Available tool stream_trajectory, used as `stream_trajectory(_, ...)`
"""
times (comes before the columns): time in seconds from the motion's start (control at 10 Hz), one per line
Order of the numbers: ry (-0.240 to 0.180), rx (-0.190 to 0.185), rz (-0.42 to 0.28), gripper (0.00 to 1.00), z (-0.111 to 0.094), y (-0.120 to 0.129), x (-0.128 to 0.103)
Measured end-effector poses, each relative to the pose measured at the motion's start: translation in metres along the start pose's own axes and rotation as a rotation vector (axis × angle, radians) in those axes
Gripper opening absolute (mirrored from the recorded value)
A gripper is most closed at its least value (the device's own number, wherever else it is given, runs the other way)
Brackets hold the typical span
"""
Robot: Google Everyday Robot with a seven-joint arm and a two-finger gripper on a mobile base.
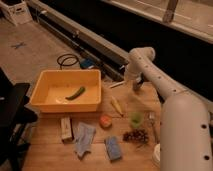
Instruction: Place brush in metal cup
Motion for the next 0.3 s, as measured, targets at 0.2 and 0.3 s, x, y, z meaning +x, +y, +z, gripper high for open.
stream_trajectory(0.2,-0.002,-0.019,0.01,0.39,0.0026,0.0077,0.0031)
stream_trajectory(0.3,-0.004,-0.026,0.021,0.5,0.004,0.0099,0.0034)
